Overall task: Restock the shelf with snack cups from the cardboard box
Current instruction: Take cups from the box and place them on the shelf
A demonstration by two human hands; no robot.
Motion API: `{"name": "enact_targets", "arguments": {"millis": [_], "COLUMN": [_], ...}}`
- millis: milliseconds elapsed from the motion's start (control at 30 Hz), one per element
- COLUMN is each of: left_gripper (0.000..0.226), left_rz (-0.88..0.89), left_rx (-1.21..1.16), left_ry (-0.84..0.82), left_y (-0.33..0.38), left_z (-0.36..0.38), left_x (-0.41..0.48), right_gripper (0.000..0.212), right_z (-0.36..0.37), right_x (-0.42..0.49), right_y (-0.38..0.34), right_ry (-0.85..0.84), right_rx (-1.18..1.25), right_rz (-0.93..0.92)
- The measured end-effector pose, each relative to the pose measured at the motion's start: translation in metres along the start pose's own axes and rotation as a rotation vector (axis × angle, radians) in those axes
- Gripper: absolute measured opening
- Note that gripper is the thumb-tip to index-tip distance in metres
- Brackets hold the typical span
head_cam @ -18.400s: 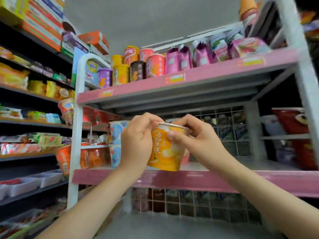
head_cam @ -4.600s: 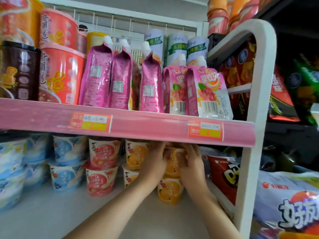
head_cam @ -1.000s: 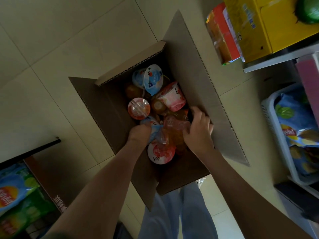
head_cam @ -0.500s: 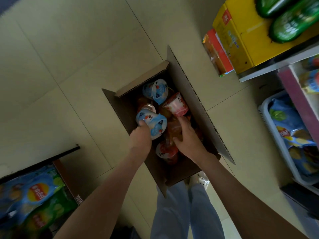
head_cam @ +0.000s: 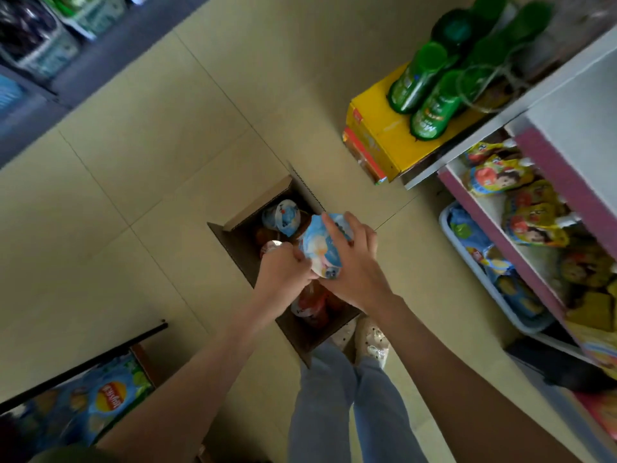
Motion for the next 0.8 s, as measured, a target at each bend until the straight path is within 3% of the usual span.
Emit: {"name": "enact_targets", "arguments": {"millis": [67, 133, 200, 300, 367, 500, 633, 800], "left_gripper": [0.027, 0.021, 0.022, 0.054, 0.053, 0.029, 0.015, 0.019], "left_rz": [0.069, 0.198, 0.38, 0.694, 0.894, 1.165, 1.303, 1.428], "left_rx": [0.003, 0.173, 0.32, 0.501, 0.591, 0.507, 0.404, 0.248], "left_ry": [-0.002, 0.002, -0.008, -0.093, -0.158, -0.145, -0.116, -0.093], "left_y": [0.033, 0.079, 0.133, 0.206, 0.246, 0.317, 0.371, 0.415], "left_z": [-0.005, -0.009, -0.009, 0.003, 0.016, 0.033, 0.054, 0.068], "left_x": [-0.016, -0.038, -0.067, -0.11, -0.137, -0.185, -0.216, -0.245], "right_gripper": [0.097, 0.094, 0.089, 0.087, 0.081, 0.066, 0.056, 0.046], "right_z": [-0.033, -0.069, -0.103, -0.157, -0.197, -0.263, -0.307, -0.35], "right_x": [-0.013, -0.031, -0.051, -0.089, -0.116, -0.166, -0.205, -0.242], "right_y": [-0.001, 0.001, 0.005, 0.011, 0.01, 0.008, 0.019, 0.025], "right_ry": [0.071, 0.152, 0.18, 0.227, 0.308, 0.391, 0.51, 0.678], "right_rx": [0.02, 0.11, 0.218, 0.404, 0.531, 0.708, 0.754, 0.783], "right_rz": [0.036, 0.085, 0.154, 0.214, 0.185, 0.054, -0.018, -0.119]}}
Point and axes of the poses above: each hand's wrist, its own x-axis towards the middle knuckle, its own z-axis out of the palm, y = z × x, the point moved 10 cm from there along x, towards the middle knuckle, and after that the axes turned 13 degrees about -y, right-handed, at the moved point
